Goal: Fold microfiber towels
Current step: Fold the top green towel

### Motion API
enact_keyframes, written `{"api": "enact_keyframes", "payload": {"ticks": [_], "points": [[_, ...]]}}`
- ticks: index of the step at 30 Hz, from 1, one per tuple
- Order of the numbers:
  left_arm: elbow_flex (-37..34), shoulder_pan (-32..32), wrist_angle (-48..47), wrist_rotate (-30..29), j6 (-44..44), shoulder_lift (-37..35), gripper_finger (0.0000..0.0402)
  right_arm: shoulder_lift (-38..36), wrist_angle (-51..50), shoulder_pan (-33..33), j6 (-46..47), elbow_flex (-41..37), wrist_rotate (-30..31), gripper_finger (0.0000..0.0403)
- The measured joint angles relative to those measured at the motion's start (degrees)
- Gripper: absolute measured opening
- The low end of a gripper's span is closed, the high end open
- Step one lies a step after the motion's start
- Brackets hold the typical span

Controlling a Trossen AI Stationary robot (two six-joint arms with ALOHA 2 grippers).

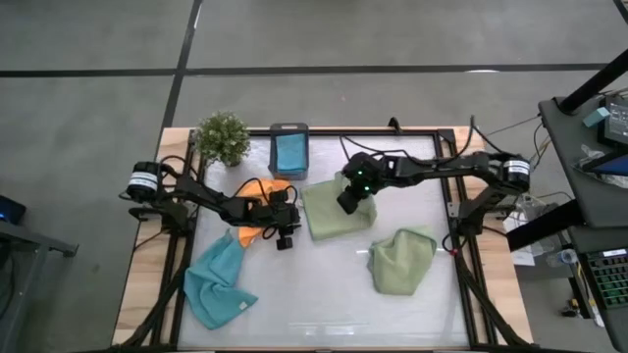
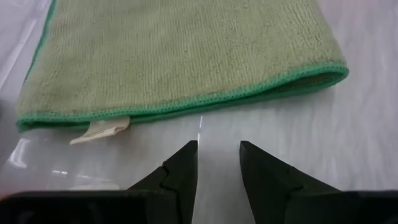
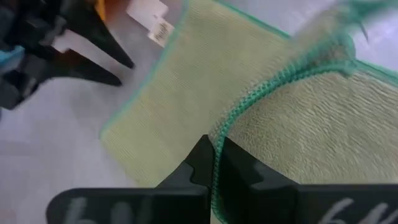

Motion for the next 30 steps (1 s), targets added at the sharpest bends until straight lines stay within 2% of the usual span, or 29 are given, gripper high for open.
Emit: {"api": "enact_keyframes", "payload": {"ticks": [16, 30], "points": [[0.1, 0.0, 2.0, 0.4, 0.0, 1.3, 0.0105, 12.7, 1.7, 1.0, -2.6, 10.5, 0.5, 0.0009], [0.1, 0.0, 2.2, 0.5, 0.0, 1.3, 0.0105, 15.4, 2.5, 2.0, -4.0, 11.8, 0.5, 0.0018]]}}
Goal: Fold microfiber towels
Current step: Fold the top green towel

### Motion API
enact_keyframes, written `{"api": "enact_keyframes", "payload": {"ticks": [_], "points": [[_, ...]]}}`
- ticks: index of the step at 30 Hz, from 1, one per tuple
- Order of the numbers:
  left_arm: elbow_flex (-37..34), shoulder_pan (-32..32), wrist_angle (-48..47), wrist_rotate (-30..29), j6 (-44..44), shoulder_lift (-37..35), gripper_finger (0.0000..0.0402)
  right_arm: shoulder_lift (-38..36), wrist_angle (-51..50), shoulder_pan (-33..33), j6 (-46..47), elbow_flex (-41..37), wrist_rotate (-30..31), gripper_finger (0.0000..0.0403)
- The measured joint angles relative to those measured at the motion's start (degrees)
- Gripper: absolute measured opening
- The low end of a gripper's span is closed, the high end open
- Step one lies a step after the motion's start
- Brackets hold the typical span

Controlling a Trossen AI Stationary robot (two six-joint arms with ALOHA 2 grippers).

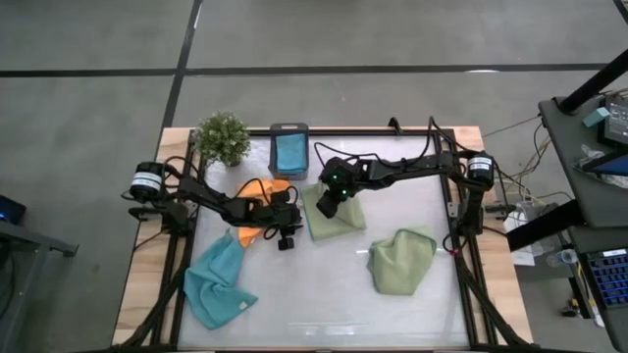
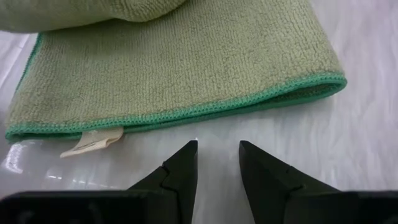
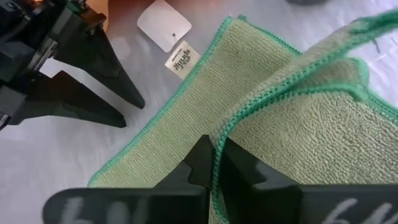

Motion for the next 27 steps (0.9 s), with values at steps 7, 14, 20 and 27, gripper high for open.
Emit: {"api": "enact_keyframes", "payload": {"ticks": [7, 14, 20, 27], "points": [[0.0, 0.0, 0.9, 0.0, 0.0, 0.0, 0.0105, -0.1, 1.4, 0.5, -0.5, -0.1, 0.0, 0.0069], [0.0, 0.0, 0.9, 0.0, 0.0, 0.0, 0.0105, -0.3, 3.6, 1.6, -2.7, -0.1, -0.4, 0.0141], [0.0, 0.0, 0.9, 0.0, 0.0, 0.0, 0.0105, -5.6, -3.3, 1.2, -7.6, -0.2, -0.1, 0.0183], [-0.1, 0.0, 0.9, 0.0, -0.1, 0.0, 0.0105, -13.4, -8.4, -0.1, -8.5, -5.4, 6.5, 0.0194]]}}
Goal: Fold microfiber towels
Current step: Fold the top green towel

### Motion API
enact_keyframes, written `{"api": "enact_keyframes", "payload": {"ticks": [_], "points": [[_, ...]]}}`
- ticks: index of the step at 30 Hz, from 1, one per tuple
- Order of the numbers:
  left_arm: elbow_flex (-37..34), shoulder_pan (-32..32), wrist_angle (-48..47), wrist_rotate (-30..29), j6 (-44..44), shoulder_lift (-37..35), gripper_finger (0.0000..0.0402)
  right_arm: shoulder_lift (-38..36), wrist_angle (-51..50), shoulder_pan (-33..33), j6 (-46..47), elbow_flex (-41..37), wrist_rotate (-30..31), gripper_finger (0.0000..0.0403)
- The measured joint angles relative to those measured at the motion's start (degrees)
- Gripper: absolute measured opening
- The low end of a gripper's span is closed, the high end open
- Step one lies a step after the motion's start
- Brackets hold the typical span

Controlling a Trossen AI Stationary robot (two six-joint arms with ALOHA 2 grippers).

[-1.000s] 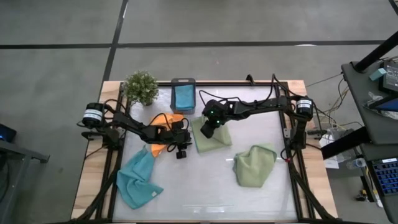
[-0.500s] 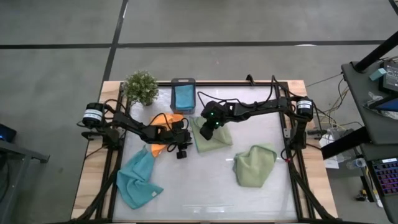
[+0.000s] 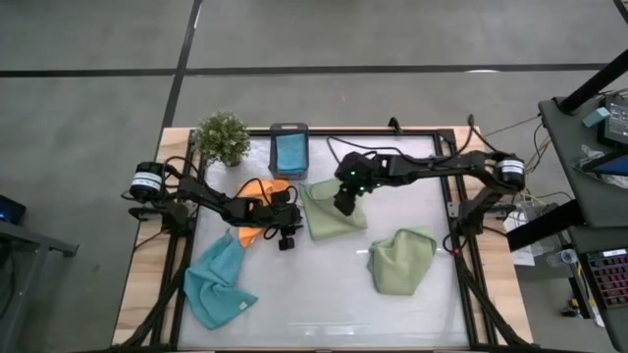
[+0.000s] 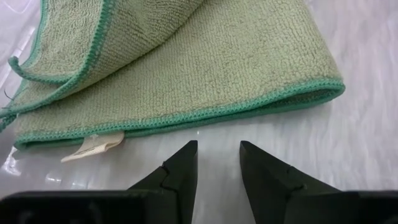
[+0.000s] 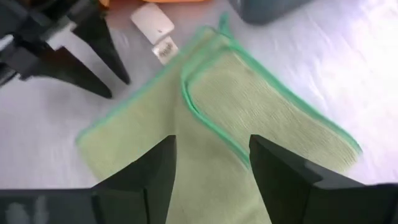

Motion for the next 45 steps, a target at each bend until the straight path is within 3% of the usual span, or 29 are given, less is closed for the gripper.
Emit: {"api": "enact_keyframes", "payload": {"ticks": [4, 10, 20, 26, 34, 45], "points": [[0.0, 0.0, 0.0, 0.0, -0.1, 0.0, 0.0105, -3.1, 1.0, -1.4, 1.0, -5.1, 0.1, 0.0194], [0.0, 0.0, 0.1, 0.0, -0.1, 0.0, 0.0105, -5.4, 10.4, -1.8, -0.7, -13.8, -0.5, 0.0194], [0.0, 0.0, 0.5, 0.0, -0.1, 0.0, 0.0105, -2.4, 29.4, -1.2, 1.5, -22.7, -1.2, 0.0188], [0.0, 0.0, 0.5, 0.0, 0.0, 0.0, 0.0105, -1.0, 33.6, 0.0, 1.0, -23.1, -2.5, 0.0142], [0.0, 0.0, 0.5, 0.0, 0.0, 0.0, 0.0105, -0.7, 36.2, 3.3, -0.8, -22.8, -2.6, 0.0021], [-0.1, 0.0, 0.5, 0.0, -0.1, 0.0, 0.0105, -0.1, 44.9, 8.8, -1.5, -22.7, -2.4, 0.0009]]}}
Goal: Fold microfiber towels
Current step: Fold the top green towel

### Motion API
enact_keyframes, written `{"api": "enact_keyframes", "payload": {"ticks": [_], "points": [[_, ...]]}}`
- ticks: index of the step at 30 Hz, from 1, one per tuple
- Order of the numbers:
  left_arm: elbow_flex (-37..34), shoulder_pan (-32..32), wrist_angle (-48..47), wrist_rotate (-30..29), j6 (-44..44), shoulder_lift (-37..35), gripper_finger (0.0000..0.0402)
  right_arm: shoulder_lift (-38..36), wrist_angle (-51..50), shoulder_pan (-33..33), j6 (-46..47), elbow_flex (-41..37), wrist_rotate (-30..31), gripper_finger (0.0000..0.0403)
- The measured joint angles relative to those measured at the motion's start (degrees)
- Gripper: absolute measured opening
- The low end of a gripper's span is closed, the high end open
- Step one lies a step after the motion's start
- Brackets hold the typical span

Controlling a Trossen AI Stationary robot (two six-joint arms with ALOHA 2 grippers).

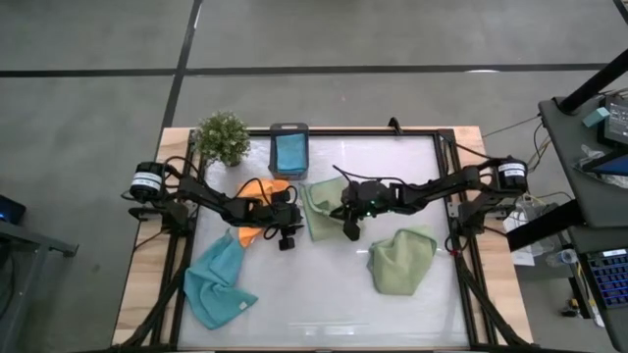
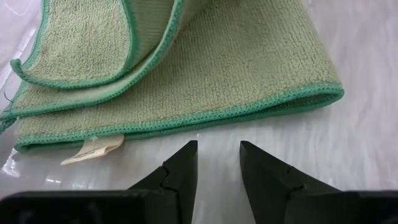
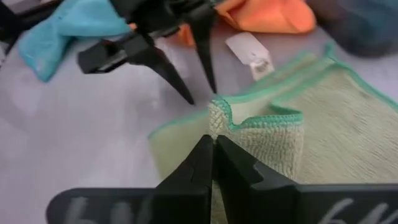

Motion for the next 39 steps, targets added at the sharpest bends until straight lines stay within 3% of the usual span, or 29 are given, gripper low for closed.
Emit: {"api": "enact_keyframes", "payload": {"ticks": [6, 16, 23, 28, 32, 39], "points": [[0.0, 0.0, 0.0, 0.0, 0.0, 0.0, 0.0105, 3.9, 5.0, 2.4, 0.0, 0.9, 0.5, 0.0009], [0.0, 0.0, 0.0, 0.9, -0.1, 0.1, 0.0105, 10.6, 2.6, 3.8, -5.0, 9.9, 0.4, 0.0009], [0.2, 0.0, 3.3, 1.5, -0.2, 3.2, 0.0105, 10.8, -0.3, 4.3, -6.6, 13.0, -4.0, 0.0009], [0.4, 0.0, 3.6, 2.2, -0.2, 3.4, 0.0105, 13.4, -2.0, 4.2, -5.1, 13.5, 1.9, 0.0009], [0.2, 0.0, 0.0, 2.5, -0.1, 1.3, 0.0105, 15.5, -2.1, 4.2, -4.3, 13.8, 1.2, 0.0010], [0.1, 0.0, -4.9, 2.5, 0.0, -1.0, 0.0105, 15.3, -2.2, 4.1, -3.8, 14.2, -4.5, 0.0059]]}}
